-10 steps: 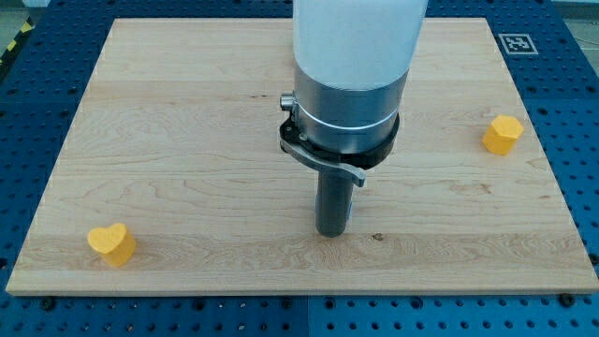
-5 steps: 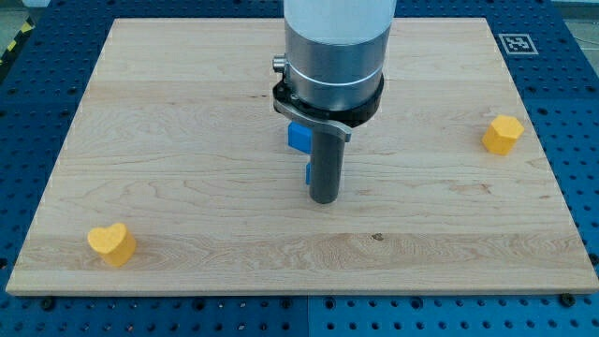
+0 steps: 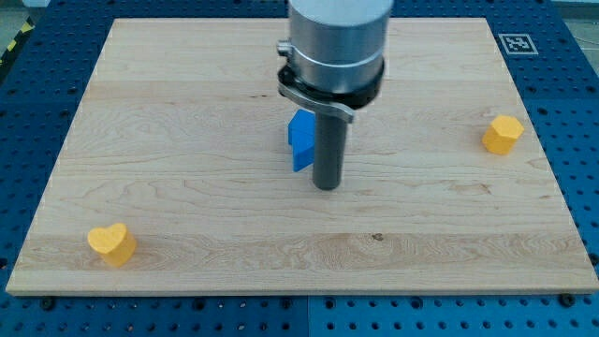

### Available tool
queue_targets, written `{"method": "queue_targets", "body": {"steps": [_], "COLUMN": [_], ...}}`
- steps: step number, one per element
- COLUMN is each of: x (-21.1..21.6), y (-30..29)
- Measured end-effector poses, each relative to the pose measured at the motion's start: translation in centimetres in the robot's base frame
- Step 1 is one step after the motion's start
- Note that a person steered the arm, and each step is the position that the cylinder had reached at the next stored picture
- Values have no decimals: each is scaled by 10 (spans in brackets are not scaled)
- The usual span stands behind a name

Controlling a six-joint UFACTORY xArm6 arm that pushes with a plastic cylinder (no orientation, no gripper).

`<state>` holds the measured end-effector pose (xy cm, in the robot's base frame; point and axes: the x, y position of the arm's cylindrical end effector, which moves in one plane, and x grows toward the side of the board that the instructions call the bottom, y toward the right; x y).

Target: Move the yellow hexagon into the blue blocks

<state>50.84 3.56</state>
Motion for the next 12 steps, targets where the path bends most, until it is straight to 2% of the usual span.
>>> {"method": "queue_targets", "body": {"steps": [2,6,9,11,12], "x": [4,6,27,46,41], "y": [17,121,141,232,265]}}
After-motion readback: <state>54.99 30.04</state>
